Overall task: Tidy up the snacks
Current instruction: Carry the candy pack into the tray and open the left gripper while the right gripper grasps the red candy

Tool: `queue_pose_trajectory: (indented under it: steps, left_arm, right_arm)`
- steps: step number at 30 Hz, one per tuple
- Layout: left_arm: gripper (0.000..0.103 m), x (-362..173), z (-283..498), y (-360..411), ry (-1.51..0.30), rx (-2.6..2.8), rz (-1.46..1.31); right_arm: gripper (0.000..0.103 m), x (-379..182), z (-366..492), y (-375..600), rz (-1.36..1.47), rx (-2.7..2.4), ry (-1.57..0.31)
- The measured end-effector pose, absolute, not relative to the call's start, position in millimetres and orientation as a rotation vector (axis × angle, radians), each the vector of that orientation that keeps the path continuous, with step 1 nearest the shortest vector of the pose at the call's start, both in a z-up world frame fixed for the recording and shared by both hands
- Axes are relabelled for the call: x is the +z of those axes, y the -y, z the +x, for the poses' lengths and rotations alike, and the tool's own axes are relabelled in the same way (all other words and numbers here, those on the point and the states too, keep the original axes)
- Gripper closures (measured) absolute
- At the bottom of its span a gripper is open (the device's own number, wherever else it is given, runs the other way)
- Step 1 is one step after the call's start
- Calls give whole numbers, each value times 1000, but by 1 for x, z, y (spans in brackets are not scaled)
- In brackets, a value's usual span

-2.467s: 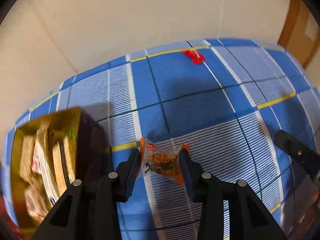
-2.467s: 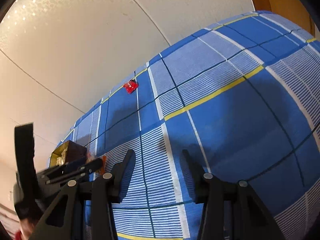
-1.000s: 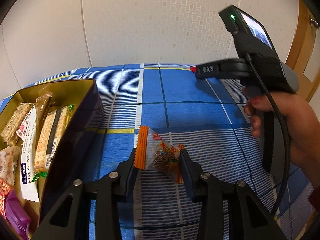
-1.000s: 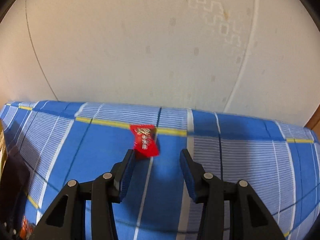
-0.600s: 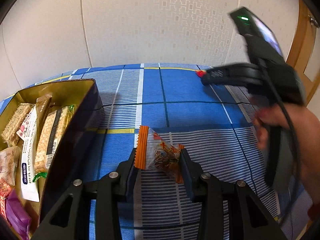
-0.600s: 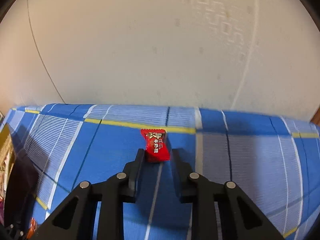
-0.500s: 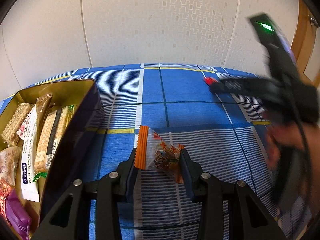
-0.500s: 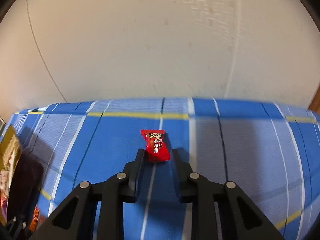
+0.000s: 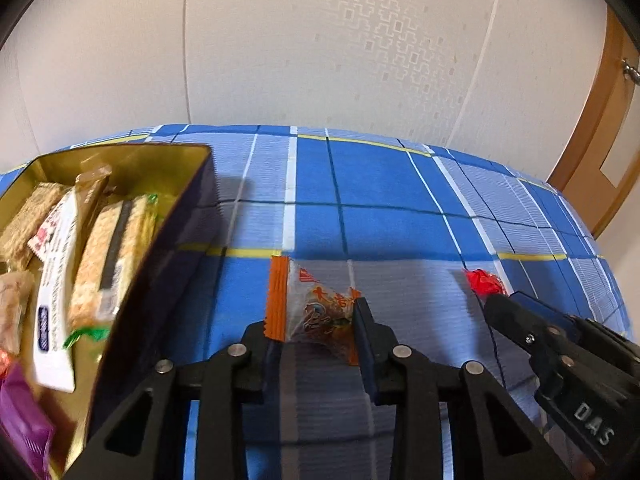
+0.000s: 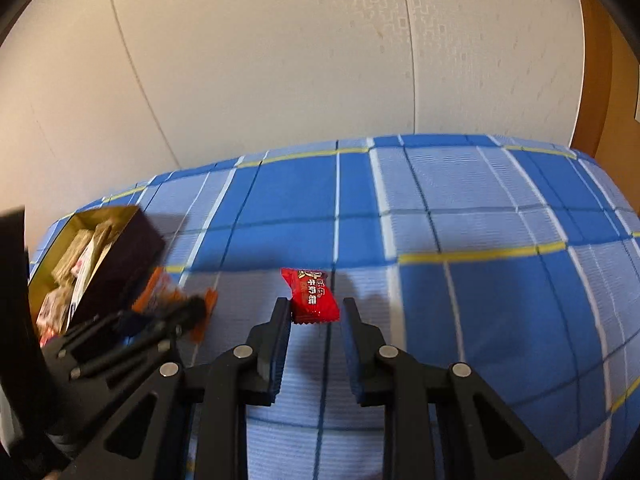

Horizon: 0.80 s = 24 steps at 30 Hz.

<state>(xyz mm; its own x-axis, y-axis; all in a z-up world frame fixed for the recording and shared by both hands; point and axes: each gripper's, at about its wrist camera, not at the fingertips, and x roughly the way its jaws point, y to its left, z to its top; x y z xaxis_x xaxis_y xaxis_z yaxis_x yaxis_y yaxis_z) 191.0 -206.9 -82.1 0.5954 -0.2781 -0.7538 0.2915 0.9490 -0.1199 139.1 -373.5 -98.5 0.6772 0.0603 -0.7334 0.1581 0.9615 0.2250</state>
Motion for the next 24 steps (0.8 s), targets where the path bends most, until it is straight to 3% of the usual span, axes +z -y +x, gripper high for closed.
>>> queue_pose_trajectory:
  steps: [24]
  left_arm:
    - [70, -18, 117, 145, -765, -453, -143]
  right_arm:
    - [78, -101, 125, 374, 357, -21, -802]
